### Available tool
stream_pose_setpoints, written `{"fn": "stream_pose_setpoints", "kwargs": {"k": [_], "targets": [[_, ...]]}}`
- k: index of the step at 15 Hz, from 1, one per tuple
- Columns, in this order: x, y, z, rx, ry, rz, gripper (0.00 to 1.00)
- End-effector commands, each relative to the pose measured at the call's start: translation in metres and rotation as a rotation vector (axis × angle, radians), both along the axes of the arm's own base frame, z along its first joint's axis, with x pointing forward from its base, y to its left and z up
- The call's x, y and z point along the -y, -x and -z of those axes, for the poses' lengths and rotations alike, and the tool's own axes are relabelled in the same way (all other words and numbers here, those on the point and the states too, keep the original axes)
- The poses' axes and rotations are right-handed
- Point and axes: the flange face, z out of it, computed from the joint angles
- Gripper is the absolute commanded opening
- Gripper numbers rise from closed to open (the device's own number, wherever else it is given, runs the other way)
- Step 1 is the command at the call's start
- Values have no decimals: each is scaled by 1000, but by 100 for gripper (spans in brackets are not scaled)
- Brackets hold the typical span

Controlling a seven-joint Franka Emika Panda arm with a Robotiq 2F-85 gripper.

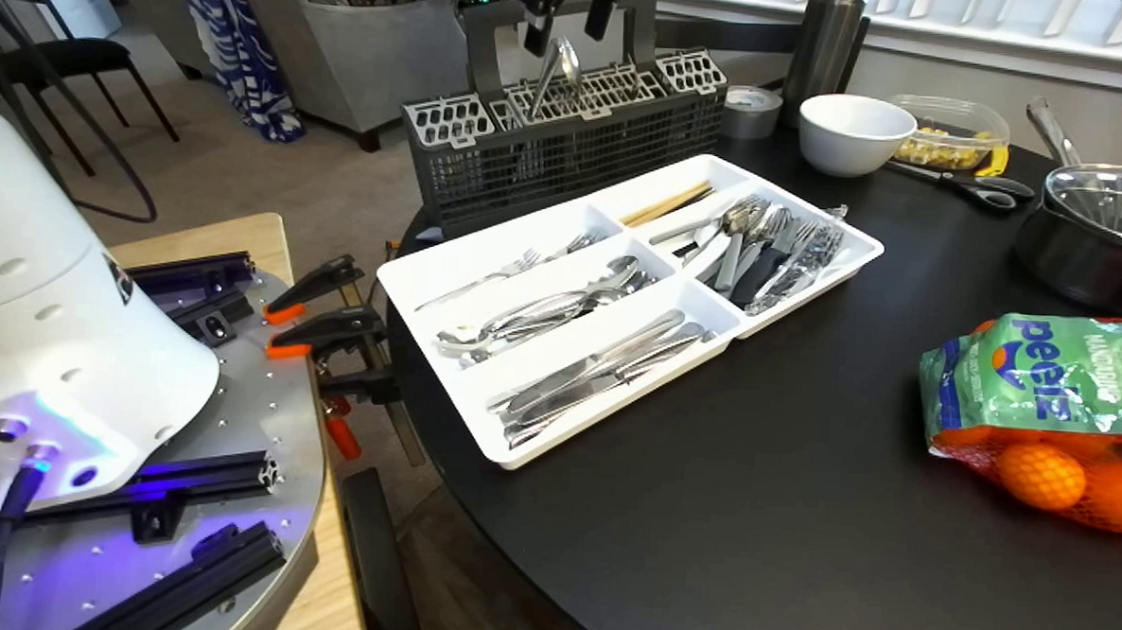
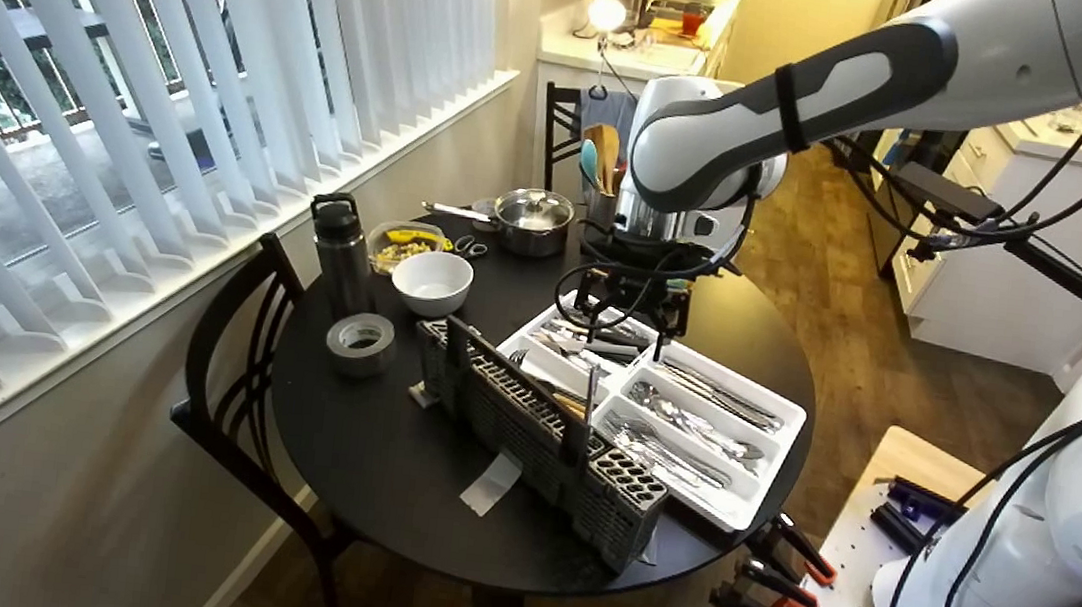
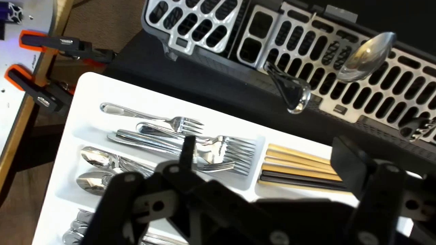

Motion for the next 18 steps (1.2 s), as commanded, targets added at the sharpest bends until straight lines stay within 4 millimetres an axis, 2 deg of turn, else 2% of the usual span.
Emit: {"fn": "stream_pose_setpoints", "kwargs": {"k": [1,4,15,16,18], "targets": [[-7,-8,6,5,-67,-81,100],[-14,-12,11,21,-96,-131,100],[-39,-23,27,48,-68,-25,100],[-42,-23,29,44,-67,-21,98],[-45,-22,31,37,-65,-15,73]]}}
